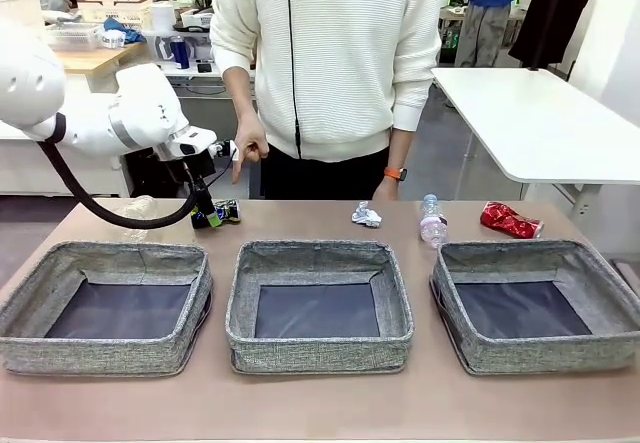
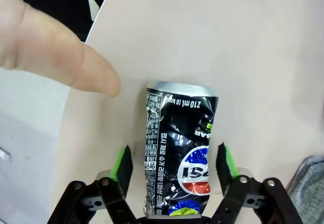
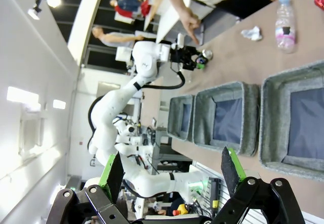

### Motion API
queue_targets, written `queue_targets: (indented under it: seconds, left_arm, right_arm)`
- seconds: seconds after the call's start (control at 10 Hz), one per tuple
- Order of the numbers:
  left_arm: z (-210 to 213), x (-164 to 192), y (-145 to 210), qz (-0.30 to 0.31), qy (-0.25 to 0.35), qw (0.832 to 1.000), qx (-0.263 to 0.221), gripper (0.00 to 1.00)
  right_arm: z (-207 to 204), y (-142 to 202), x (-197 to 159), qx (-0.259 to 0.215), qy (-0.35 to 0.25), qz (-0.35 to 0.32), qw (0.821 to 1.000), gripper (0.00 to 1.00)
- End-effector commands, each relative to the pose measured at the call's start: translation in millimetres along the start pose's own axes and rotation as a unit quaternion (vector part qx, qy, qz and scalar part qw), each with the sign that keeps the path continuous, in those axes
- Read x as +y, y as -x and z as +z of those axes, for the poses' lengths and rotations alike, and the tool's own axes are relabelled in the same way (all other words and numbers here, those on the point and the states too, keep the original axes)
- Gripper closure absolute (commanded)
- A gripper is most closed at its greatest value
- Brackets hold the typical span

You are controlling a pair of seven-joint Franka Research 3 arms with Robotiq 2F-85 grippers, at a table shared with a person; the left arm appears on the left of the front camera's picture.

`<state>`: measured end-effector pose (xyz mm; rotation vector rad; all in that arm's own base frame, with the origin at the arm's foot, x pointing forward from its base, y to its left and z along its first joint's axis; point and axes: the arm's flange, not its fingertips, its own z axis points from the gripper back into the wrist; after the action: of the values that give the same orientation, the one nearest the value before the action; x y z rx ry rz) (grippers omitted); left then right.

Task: Sort the waste into the appropriate baskets.
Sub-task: Pick up the waste item pointed out by the person.

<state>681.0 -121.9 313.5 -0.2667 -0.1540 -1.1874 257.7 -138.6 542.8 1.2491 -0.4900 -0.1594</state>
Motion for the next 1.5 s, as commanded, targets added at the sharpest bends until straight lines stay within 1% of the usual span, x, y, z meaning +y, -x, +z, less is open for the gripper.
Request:
queue_targets:
  seconds: [0.0, 0.1, 0.3, 0.4, 0.5, 0.8, 0.9, 1.0, 1.1, 1.2, 1.3, 1.4]
  left_arm:
    - [0.5, 2.8, 2.4, 0.004, -0.006, 1.0, 0.01, 0.87]
    - [1.0, 2.2, 2.4, 0.003, -0.009, 1.0, 0.008, 1.0]
    - [3.2, 1.9, 2.5, 0.003, -0.006, 1.0, -0.001, 1.0]
    - [3.3, 1.6, 2.9, 0.002, -0.007, 1.0, -0.001, 0.97]
    - [3.3, 1.4, 3.2, 0.002, -0.007, 1.0, -0.002, 1.0]
    - [3.3, 1.1, 4.6, 0.002, -0.008, 1.0, -0.004, 1.0]
    - [6.9, 0.4, 5.5, 0.011, -0.009, 1.0, -0.006, 1.0]
    - [16.1, 1.6, 6.3, 0.051, 0.017, 0.999, -0.002, 1.0]
    - [38.9, -2.4, 9.7, 0.134, 0.014, 0.99, 0.027, 1.0]
    - [84.7, -20.9, 18.0, 0.193, 0.018, 0.981, 0.03, 1.0]
    - [139.2, -49.5, 29.8, 0.256, 0.011, 0.966, 0.043, 1.0]
    - [177.5, -74.9, 38.0, 0.333, -0.011, 0.942, 0.032, 1.0]
  right_arm:
    - [-0.8, -3.1, 1.4, -0.005, -0.01, 0.013, 1.0, 0.0]
    - [-0.8, -3.1, 1.4, -0.005, -0.01, 0.013, 1.0, 0.0]
    - [-0.8, -3.1, 1.4, -0.005, -0.01, 0.013, 1.0, 0.0]
    - [-0.8, -3.1, 1.4, -0.005, -0.01, 0.013, 1.0, 0.0]
    - [-0.8, -3.1, 1.4, -0.005, -0.01, 0.013, 1.0, 0.0]
    - [-0.8, -3.1, 1.4, -0.005, -0.01, 0.013, 1.0, 0.0]
    - [-0.8, -3.1, 1.4, -0.005, -0.01, 0.013, 1.0, 0.0]
    - [-0.8, -3.1, 1.4, -0.005, -0.01, 0.013, 1.0, 0.0]
    - [-0.8, -3.1, 1.4, -0.005, -0.01, 0.013, 1.0, 0.0]
    - [-0.8, -3.1, 1.4, -0.005, -0.01, 0.013, 1.0, 0.0]
    - [-0.8, -3.1, 1.4, -0.005, -0.01, 0.013, 1.0, 0.0]
    - [-0.8, -3.1, 1.4, -0.005, -0.01, 0.013, 1.0, 0.0]
